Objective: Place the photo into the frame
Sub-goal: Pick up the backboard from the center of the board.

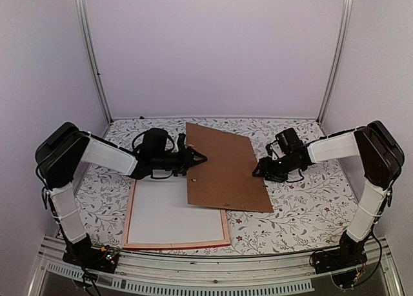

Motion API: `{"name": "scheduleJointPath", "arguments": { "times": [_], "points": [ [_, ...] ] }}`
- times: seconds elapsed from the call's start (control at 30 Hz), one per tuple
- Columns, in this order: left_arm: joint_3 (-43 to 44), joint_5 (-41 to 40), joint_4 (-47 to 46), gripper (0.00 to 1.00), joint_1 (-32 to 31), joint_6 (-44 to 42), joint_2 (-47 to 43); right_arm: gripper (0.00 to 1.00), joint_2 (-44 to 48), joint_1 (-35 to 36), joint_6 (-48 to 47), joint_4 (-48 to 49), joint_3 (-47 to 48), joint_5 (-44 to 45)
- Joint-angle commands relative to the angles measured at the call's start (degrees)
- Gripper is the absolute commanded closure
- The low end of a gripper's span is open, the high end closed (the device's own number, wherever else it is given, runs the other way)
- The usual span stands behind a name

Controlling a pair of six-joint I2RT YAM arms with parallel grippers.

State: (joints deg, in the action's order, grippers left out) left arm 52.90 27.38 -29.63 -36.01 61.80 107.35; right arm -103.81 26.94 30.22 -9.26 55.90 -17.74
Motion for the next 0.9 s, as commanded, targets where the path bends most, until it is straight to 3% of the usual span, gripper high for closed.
{"name": "scheduleJointPath", "arguments": {
  "times": [0.0,0.13,0.87],
  "points": [
    [1.6,-1.0,3.2,0.53,0.8,-2.5,-2.2,0.35,0.1,0.3,-0.5,-2.8,0.3,-0.2],
    [2.4,-1.5,5.9,0.5,0.9,-3.6,-2.6,0.35,-0.3,0.3,-0.7,-2.7,0.4,-0.1],
    [1.8,-0.3,7.8,0.78,1.5,-4.6,-3.1,0.35,-2.1,0.2,-1.0,-2.2,0.2,0.1]
  ]
}}
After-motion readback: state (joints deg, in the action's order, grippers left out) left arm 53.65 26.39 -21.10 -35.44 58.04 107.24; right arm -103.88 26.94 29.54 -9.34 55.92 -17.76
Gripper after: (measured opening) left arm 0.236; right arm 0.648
